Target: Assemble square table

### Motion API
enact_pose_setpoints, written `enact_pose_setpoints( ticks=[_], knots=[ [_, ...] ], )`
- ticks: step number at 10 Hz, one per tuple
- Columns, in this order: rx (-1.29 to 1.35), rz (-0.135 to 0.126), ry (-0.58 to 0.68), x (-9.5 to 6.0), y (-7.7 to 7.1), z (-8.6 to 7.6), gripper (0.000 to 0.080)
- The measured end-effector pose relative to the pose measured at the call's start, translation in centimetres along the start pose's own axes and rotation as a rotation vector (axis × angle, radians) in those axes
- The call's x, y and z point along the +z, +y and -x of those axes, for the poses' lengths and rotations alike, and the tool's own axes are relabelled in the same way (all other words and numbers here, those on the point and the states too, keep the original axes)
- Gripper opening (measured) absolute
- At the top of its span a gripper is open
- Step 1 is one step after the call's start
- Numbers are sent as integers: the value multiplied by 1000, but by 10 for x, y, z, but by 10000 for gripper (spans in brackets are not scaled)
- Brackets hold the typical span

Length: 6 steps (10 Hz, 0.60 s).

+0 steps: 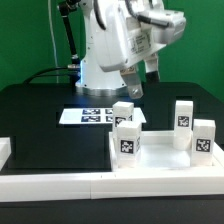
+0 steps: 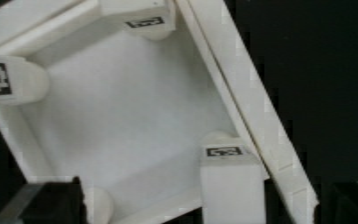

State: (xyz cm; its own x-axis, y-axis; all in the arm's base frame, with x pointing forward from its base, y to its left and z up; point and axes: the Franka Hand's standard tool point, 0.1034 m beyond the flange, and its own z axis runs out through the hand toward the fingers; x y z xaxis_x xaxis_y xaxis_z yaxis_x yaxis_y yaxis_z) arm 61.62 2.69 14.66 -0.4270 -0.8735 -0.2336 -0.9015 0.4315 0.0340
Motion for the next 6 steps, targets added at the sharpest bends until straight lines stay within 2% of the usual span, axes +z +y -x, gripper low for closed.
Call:
enact_pose_setpoints(
  ticks=[1,6],
  knots=[
    [3,-6,3,3,-1,-2,648],
    [4,-1,8,6,-1,-3,648]
  ],
)
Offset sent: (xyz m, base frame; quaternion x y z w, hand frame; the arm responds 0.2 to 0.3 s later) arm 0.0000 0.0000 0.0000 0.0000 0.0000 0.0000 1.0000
